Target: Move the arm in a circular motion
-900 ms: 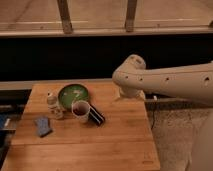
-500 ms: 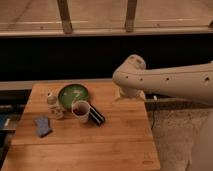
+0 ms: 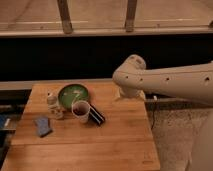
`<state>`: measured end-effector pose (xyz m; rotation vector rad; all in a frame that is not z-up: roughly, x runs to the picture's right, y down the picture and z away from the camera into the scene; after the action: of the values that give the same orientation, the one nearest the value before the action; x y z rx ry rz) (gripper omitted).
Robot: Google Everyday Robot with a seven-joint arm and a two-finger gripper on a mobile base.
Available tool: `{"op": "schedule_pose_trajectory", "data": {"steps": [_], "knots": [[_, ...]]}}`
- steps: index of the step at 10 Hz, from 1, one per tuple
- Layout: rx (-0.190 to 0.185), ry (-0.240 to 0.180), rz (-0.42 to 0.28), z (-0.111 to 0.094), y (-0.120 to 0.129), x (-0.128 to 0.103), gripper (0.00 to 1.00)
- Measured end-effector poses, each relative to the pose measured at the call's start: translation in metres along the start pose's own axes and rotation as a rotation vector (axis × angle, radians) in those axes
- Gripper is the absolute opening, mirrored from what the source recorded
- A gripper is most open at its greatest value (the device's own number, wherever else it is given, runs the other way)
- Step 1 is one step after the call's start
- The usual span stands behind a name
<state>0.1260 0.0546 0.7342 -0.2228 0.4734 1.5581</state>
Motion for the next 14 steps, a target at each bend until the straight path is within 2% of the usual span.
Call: {"op": "schedule_pose_trajectory", "data": {"steps": [12,13,14], "knots": [[0.0,-0.001,-0.002,0.0,0.0,0.0,0.8],[0.017,0.008,-0.032,0.0,-0.001,0.003,0.8],[0.035,0.018,-0.133,-0.001,0.012,0.01,0.8]]}}
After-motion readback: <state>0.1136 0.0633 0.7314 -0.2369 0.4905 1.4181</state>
